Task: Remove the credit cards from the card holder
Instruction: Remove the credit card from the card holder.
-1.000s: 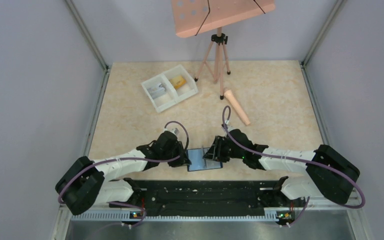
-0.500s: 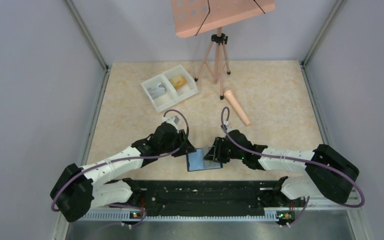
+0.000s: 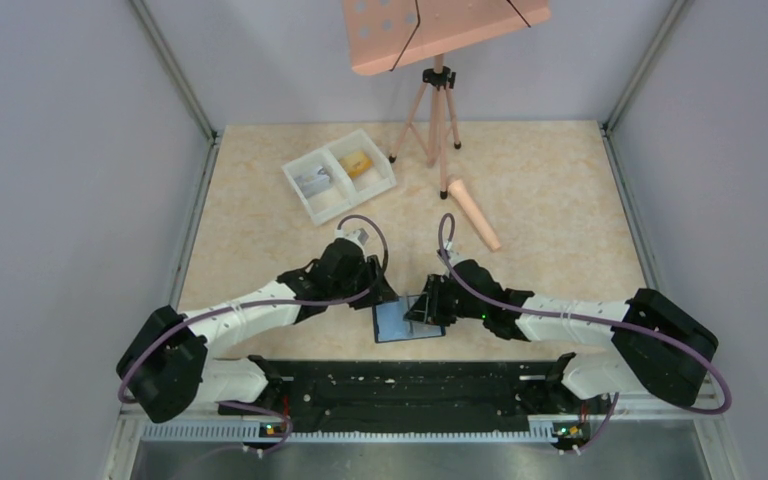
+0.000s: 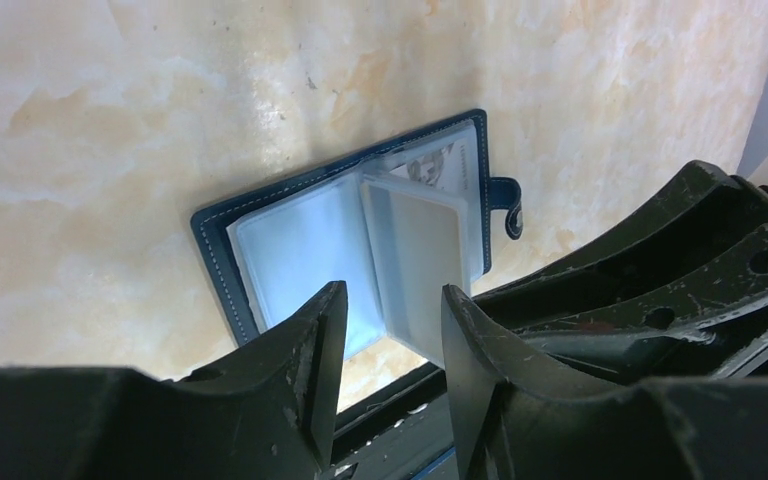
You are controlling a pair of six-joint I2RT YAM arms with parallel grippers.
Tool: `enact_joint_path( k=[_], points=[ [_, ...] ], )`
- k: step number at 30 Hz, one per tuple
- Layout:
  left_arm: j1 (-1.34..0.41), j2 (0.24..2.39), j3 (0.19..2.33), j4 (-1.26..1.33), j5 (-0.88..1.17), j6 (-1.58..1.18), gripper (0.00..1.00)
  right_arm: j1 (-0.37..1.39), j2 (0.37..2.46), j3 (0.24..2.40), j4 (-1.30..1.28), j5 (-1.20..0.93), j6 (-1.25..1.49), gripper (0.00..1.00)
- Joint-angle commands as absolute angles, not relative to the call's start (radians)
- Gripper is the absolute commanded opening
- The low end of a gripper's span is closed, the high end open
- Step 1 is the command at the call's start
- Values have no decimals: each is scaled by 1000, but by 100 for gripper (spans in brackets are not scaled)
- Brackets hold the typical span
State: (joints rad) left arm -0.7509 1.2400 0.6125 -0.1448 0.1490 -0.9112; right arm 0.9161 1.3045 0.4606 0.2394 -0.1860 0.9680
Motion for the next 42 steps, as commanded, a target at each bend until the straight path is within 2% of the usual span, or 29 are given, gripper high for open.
enact_joint_path(
  k=[1, 28, 42],
  points=[
    [-746, 1256, 658, -80, 171, -891, 45, 934, 1303, 500, 282, -199, 952, 23],
    [-738, 1336, 688, -35, 207, -887, 45, 936, 1301, 502, 277, -196, 953, 22],
    [-736, 1366, 677, -23, 215, -889, 41, 937, 1296, 497, 273, -193, 953, 22]
  ],
)
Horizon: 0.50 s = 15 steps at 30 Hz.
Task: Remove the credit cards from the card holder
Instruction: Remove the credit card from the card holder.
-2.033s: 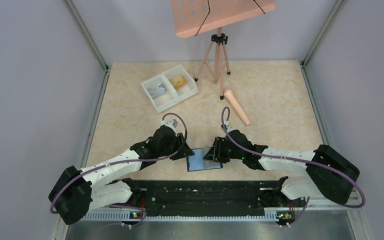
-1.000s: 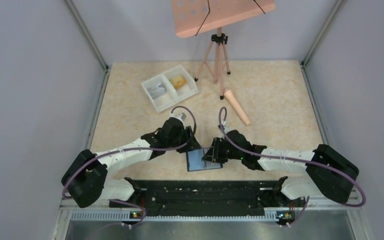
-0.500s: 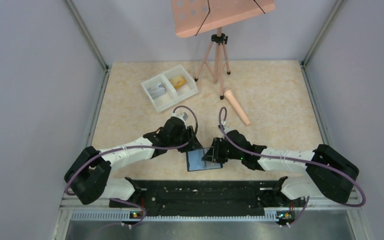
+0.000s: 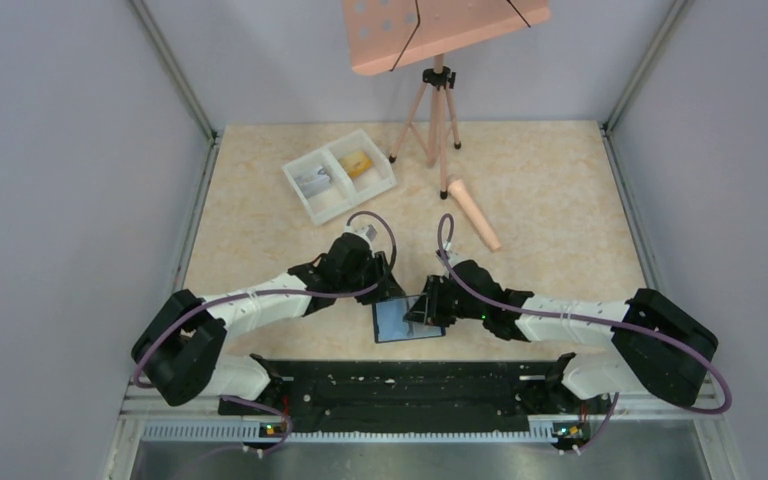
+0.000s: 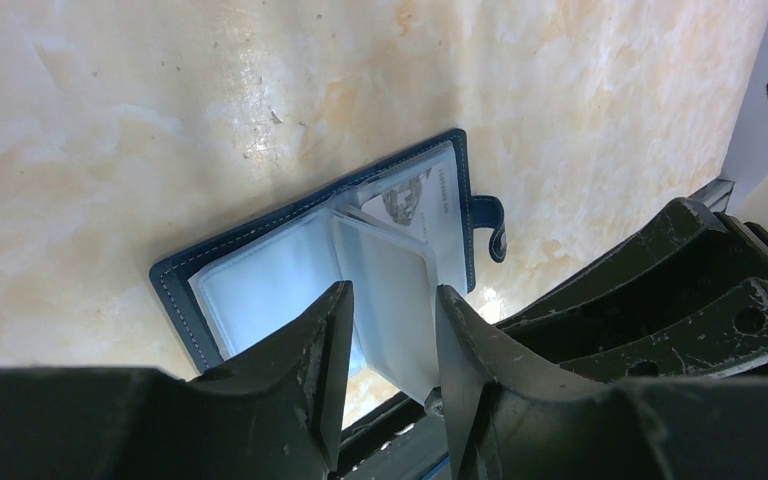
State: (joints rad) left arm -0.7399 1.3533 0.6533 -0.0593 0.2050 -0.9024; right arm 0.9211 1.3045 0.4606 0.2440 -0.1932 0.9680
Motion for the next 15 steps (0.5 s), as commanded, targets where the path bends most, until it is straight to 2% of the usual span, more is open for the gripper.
enact_joint_path(
  k=[1, 15],
  points=[
    [-736, 1367, 676, -22, 215, -888, 41, 937, 1297, 497, 273, -193, 953, 22],
    [-735, 1347, 653, -46, 201, -883, 40, 937, 1265, 501, 225, -161, 944, 29]
  ],
)
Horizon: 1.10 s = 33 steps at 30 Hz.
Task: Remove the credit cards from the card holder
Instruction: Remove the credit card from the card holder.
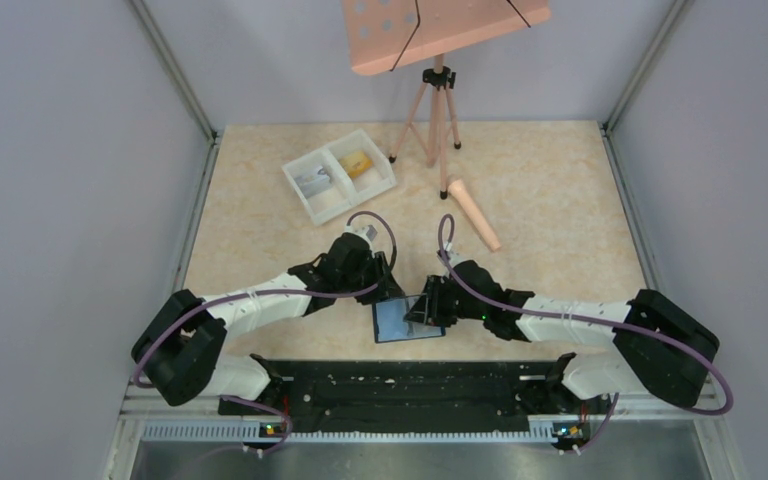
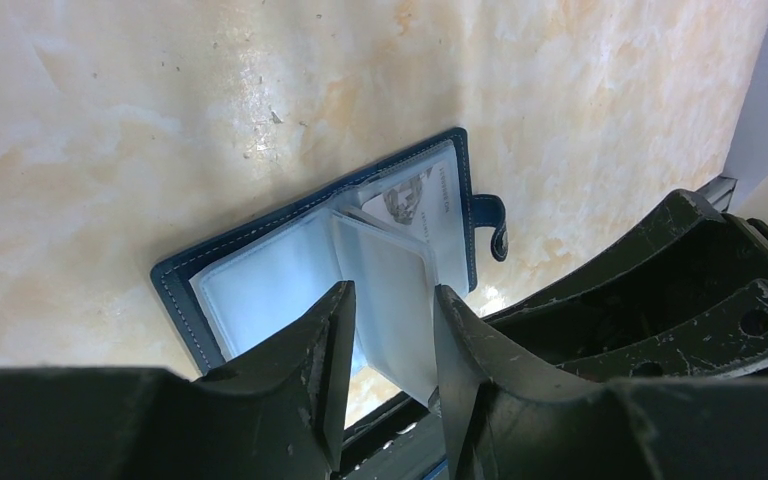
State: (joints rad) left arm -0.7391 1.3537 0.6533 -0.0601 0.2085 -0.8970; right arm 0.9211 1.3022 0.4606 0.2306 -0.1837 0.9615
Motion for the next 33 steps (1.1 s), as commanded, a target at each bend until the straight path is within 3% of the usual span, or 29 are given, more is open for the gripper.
enact_joint_path(
  k=[1, 33],
  points=[
    [-735, 1347, 652, -46, 201, -882, 40, 936, 1259, 502, 219, -158, 943, 30],
    [-732, 1340, 630, -44, 203, -884, 39, 937, 1269, 519, 185, -133, 933, 28]
  ],
)
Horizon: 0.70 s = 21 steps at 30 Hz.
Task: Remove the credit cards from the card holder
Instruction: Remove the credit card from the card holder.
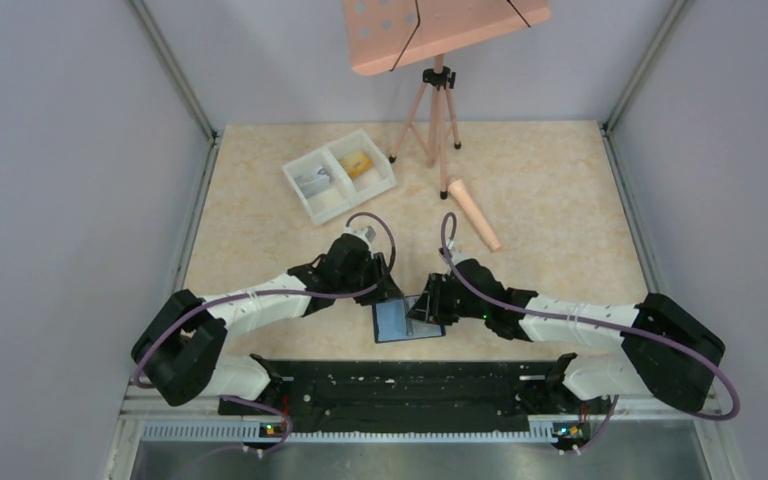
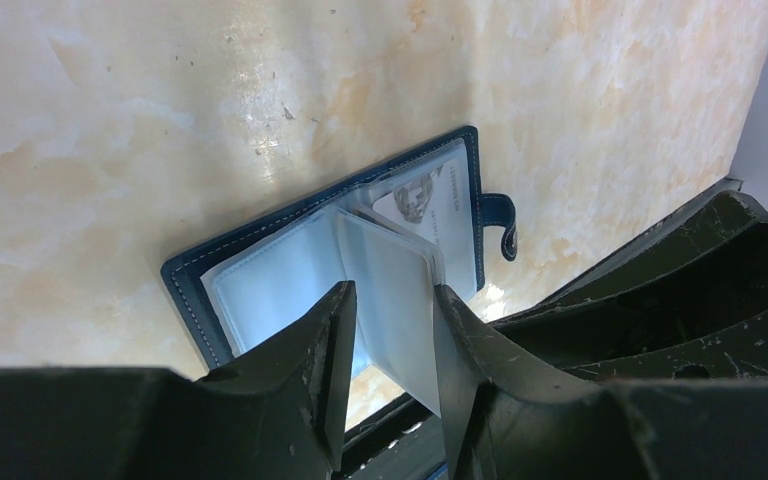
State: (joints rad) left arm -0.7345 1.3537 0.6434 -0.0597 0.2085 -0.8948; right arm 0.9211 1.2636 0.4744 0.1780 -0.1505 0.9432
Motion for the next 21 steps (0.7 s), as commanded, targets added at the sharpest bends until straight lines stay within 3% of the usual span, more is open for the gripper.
enact_joint_path(
  k=[1, 21],
  points=[
    [-732, 1339, 629, -44, 204, -884, 39, 937, 1269, 519, 176, -129, 930, 28],
    [-730, 1264, 583, -94, 170, -885, 39, 936, 1145, 566, -111, 20, 906, 25]
  ],
)
